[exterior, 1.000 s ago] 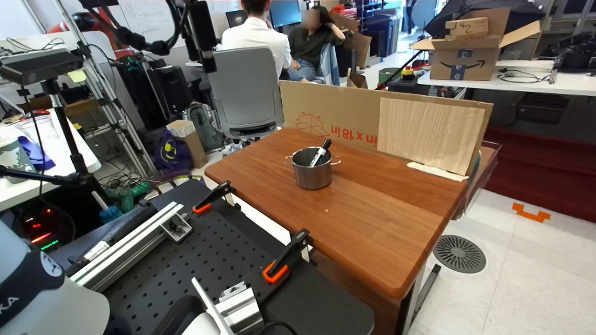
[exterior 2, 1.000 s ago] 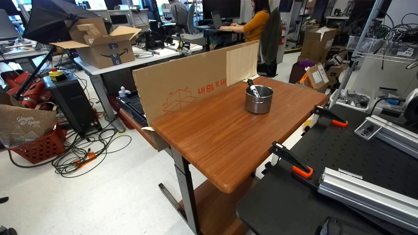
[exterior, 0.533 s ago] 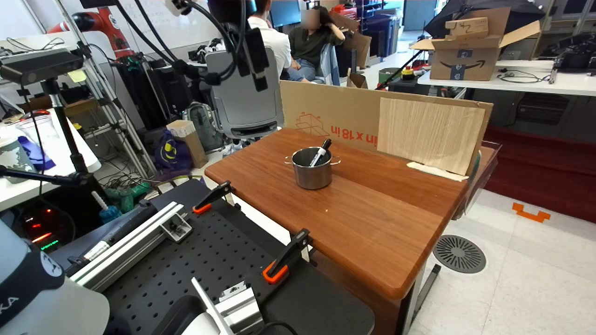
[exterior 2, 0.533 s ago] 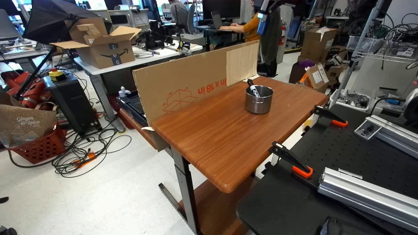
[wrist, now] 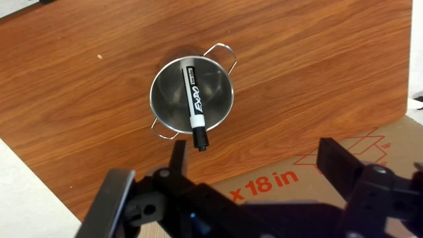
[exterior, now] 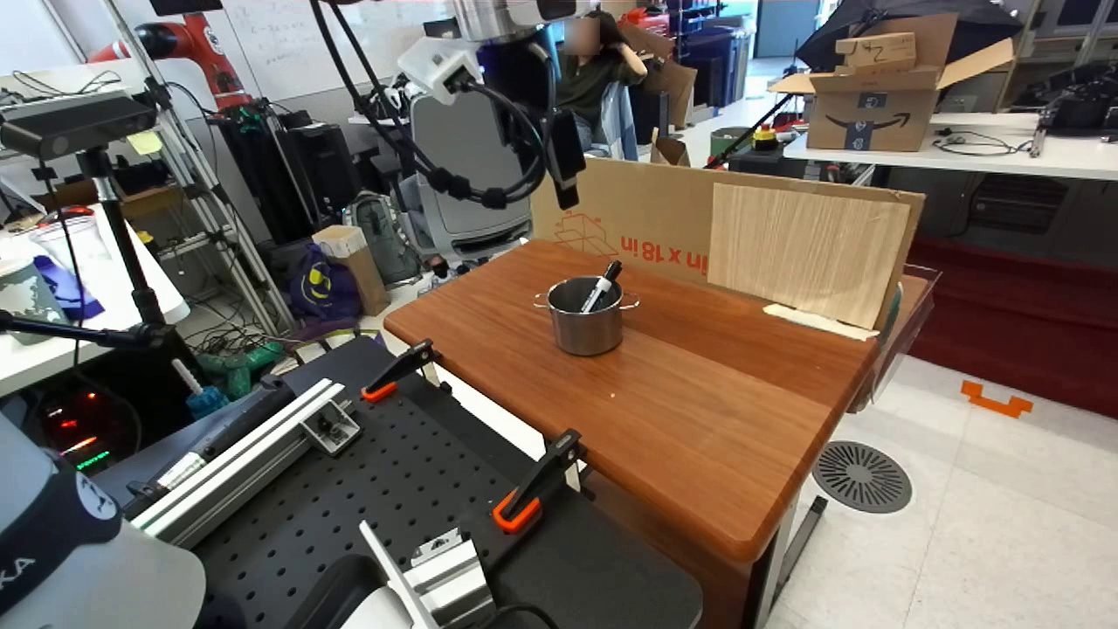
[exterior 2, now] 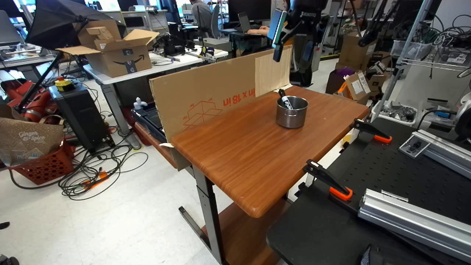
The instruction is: Put the marker on the desk
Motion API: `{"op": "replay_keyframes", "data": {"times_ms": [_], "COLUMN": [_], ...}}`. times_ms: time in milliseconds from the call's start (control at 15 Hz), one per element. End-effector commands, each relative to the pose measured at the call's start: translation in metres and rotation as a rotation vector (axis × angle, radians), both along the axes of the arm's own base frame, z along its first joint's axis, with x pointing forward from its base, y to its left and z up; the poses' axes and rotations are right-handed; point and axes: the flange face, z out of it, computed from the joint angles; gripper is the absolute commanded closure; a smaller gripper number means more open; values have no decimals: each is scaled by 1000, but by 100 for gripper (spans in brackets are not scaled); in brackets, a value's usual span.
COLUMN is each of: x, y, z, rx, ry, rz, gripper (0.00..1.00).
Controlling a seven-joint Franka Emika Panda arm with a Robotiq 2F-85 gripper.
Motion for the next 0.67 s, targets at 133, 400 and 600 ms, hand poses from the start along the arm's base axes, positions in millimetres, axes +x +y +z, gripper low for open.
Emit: {"op": "replay_keyframes", "data": {"times_ms": [133, 400, 600], "x": [31, 37, 42], "y": [-17, -24, -27], "z": [-28, -50, -64], "rx": [-48, -79, -92], "ry": [6, 39, 61], "rz": [-40, -51, -59], "gripper": [0, 0, 0]}}
